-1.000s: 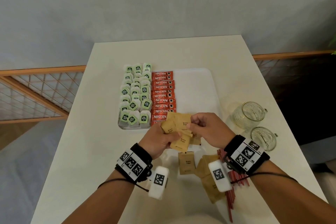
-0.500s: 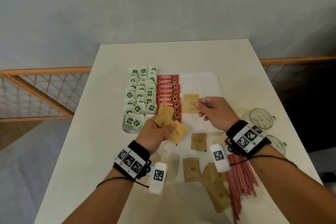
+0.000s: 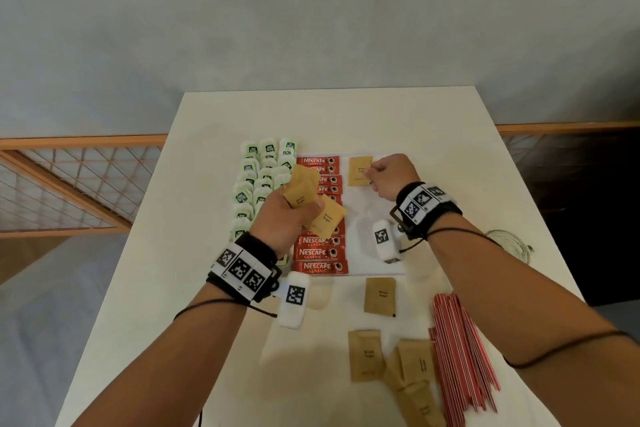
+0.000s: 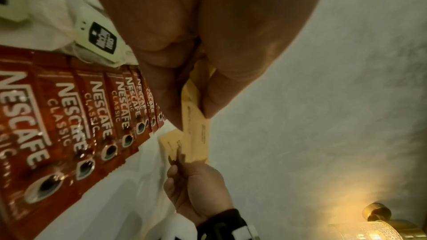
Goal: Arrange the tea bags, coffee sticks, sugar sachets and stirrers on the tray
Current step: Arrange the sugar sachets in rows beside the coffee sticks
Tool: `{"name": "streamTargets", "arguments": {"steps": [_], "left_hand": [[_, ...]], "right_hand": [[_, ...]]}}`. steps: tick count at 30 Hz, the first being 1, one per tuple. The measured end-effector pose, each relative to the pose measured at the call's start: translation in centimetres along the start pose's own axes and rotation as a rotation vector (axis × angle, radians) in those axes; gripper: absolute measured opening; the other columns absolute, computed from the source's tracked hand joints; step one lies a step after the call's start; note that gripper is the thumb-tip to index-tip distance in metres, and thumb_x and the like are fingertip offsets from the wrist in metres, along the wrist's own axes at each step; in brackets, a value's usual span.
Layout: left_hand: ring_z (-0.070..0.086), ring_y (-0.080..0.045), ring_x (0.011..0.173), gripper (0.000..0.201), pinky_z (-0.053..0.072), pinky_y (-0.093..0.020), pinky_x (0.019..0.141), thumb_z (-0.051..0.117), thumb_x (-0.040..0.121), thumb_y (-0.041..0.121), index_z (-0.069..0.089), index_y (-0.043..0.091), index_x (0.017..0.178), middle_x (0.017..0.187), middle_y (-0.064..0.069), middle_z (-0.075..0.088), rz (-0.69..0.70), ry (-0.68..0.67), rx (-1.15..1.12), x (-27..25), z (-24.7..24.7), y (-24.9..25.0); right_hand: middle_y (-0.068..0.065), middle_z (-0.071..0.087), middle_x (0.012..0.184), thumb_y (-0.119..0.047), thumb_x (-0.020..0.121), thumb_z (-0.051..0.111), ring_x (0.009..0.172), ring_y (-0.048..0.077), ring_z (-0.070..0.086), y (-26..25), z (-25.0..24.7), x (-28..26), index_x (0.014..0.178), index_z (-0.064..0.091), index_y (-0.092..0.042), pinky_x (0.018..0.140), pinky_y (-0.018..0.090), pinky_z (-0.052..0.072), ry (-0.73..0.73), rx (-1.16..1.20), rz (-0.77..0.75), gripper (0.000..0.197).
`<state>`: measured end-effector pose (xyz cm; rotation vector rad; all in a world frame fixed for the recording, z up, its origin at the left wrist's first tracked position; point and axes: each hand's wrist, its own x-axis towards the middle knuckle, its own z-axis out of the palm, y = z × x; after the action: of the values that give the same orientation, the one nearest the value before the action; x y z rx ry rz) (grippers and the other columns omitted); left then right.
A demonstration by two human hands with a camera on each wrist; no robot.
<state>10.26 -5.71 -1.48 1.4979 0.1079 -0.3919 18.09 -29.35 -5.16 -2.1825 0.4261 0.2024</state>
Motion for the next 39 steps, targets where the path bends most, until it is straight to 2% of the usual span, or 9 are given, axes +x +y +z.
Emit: {"name": "streamTargets", "arguments": {"steps": [4,9,19,24,28,31,34,36,39], "left_hand": [[0.074,-0.019,0.074,0.016,0.058,-0.03,0.062,0.068,0.091,0.001,0.066,0.007,0.106,0.081,-0.001,0.076,0.018,0.008,0.025,1.3,-0.1,0.1],[0.075,-0.03,0.094,0.021,0.06,-0.047,0.083,0.068,0.09,-0.001,0.068,0.015,0.104,0.098,-0.008,0.078,0.005,0.018,0.02,2.6,-0.3,-0.2],[0.075,-0.027,0.088,0.022,0.061,-0.041,0.074,0.071,0.09,0.005,0.066,0.004,0.111,0.097,-0.01,0.077,0.003,0.045,0.036,3.7,-0.6,-0.4],[0.071,-0.011,0.064,0.011,0.053,-0.021,0.054,0.066,0.092,-0.001,0.065,0.005,0.101,0.072,0.004,0.074,0.013,0.036,0.031,3.8,-0.3,0.0],[0.076,-0.025,0.088,0.024,0.061,-0.034,0.068,0.065,0.092,-0.004,0.064,0.0,0.116,0.1,-0.013,0.076,-0.009,0.049,-0.026,4.2,-0.1,0.3],[0.075,-0.027,0.092,0.021,0.062,-0.038,0.073,0.064,0.092,-0.004,0.065,0.003,0.112,0.103,-0.015,0.075,-0.006,0.065,-0.037,4.3,0.0,0.4],[0.075,-0.028,0.09,0.016,0.062,-0.039,0.072,0.064,0.092,-0.003,0.067,0.005,0.105,0.097,-0.013,0.076,0.0,0.08,-0.026,4.4,-0.1,0.5],[0.073,-0.036,0.094,0.014,0.061,-0.047,0.079,0.064,0.092,-0.001,0.066,0.0,0.106,0.1,-0.02,0.075,0.016,0.081,-0.01,4.6,-0.1,0.5],[0.072,-0.04,0.095,0.014,0.059,-0.054,0.085,0.064,0.092,0.0,0.065,-0.005,0.105,0.103,-0.025,0.072,0.038,0.088,-0.004,4.6,0.2,0.7]], "right_hand": [[0.006,0.072,0.087,-0.03,0.093,0.07,0.073,0.022,0.064,-0.2,0.4,2.1,0.098,0.076,-0.012,0.069,0.03,0.055,-0.022,-0.137,0.029,0.019],[0.0,0.056,0.06,-0.032,0.09,0.07,0.056,0.021,0.055,-0.8,1.0,3.3,0.068,0.063,-0.014,0.05,0.024,0.038,0.01,-0.24,0.037,0.029],[0.007,0.066,0.073,-0.039,0.085,0.071,0.065,0.025,0.064,-0.9,1.7,4.4,0.085,0.071,-0.005,0.053,0.026,0.043,-0.024,-0.254,0.058,0.035],[0.001,0.052,0.058,-0.041,0.087,0.07,0.052,0.022,0.052,-1.3,1.5,3.9,0.066,0.055,-0.012,0.047,0.024,0.035,-0.029,-0.27,0.053,0.038],[-0.002,0.042,0.054,-0.043,0.09,0.064,0.045,0.017,0.041,-1.9,1.1,2.7,0.061,0.042,-0.017,0.046,0.025,0.03,-0.049,-0.276,0.036,0.046],[-0.003,0.039,0.048,-0.039,0.094,0.06,0.043,0.017,0.037,-2.1,0.8,0.9,0.054,0.041,-0.016,0.05,0.027,0.033,-0.072,-0.198,-0.061,0.049],[0.004,0.068,0.072,-0.042,0.1,0.051,0.061,0.018,0.058,-2.4,0.6,-1.9,0.074,0.064,-0.008,0.064,0.034,0.048,-0.124,-0.044,-0.159,0.045],[0.002,0.073,0.084,-0.049,0.104,0.042,0.068,0.014,0.064,-2.6,0.7,-3.9,0.09,0.071,-0.014,0.066,0.029,0.047,-0.159,0.056,-0.184,0.048],[0.0,0.072,0.083,-0.054,0.104,0.04,0.066,0.009,0.064,-2.3,1.0,-6.0,0.092,0.071,-0.011,0.066,0.023,0.044,-0.181,0.124,-0.215,0.054]]}}
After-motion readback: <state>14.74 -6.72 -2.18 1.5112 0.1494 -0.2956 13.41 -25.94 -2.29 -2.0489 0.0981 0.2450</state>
